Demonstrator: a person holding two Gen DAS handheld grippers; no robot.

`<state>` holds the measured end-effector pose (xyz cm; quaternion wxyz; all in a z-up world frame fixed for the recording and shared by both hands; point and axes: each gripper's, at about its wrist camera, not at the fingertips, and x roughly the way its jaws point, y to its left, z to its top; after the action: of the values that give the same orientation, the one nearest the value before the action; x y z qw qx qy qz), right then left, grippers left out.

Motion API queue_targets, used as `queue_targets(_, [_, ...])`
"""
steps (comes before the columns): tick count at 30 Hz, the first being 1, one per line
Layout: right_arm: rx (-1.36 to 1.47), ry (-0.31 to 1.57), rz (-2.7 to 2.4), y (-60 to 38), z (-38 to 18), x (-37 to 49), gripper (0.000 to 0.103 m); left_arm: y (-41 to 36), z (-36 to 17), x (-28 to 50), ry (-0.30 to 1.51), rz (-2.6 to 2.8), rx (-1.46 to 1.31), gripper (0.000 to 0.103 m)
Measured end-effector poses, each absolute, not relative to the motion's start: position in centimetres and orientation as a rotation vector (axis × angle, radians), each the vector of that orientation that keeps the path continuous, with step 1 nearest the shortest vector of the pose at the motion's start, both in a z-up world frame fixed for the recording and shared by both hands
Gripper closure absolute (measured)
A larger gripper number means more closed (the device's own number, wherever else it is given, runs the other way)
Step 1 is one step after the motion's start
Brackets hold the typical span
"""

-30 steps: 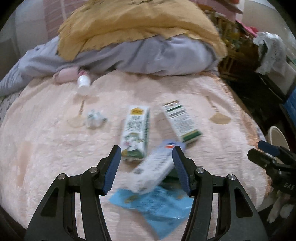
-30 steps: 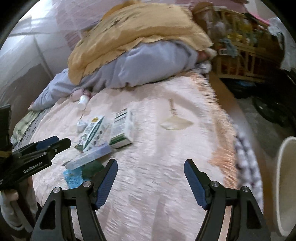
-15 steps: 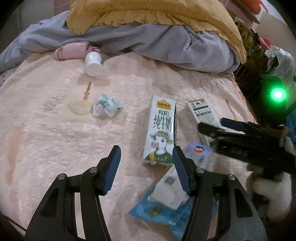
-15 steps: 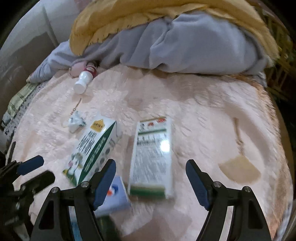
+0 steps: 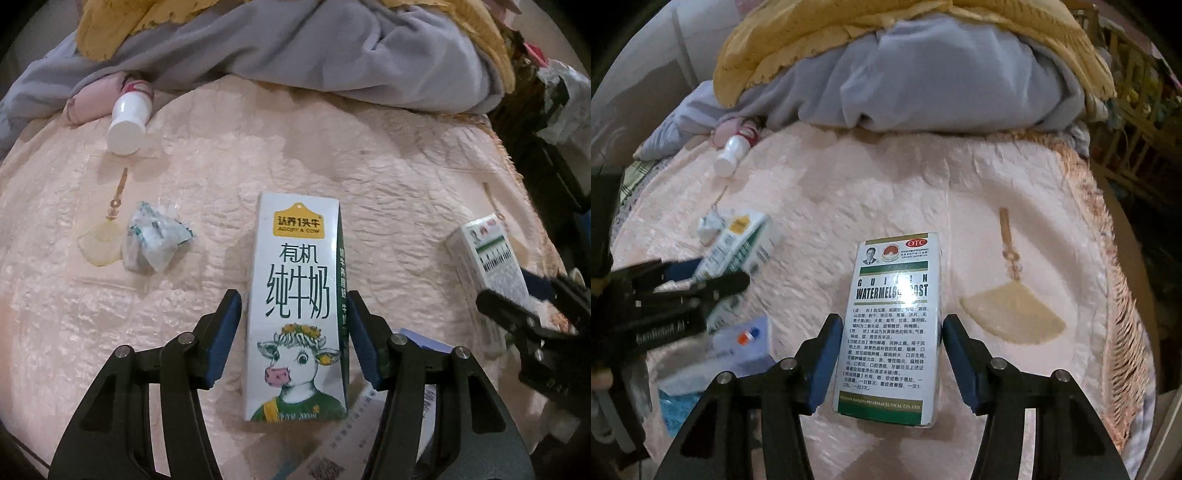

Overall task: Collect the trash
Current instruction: 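Grasp the Watermelon Frost box with the right tool while the left grasps the milk carton, then carry the medicine box and milk carton over the cream bucket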

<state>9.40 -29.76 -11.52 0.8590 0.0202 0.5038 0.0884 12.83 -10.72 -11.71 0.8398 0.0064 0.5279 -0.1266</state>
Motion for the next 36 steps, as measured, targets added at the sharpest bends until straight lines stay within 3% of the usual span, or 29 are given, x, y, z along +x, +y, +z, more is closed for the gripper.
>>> queue_targets(19, [0.158,0.900,0.228,-31.0,-6.5,2.4,0.049,-10.0,-4.3,6.1,0.948,-0.300,0.000,0.050])
queue_targets(36, [0.187,0.867,0.193,-33.1,-4.6,-3.0,0.049,-13.7,-2.0,0.2,0.884,-0.361,0.054,0.050])
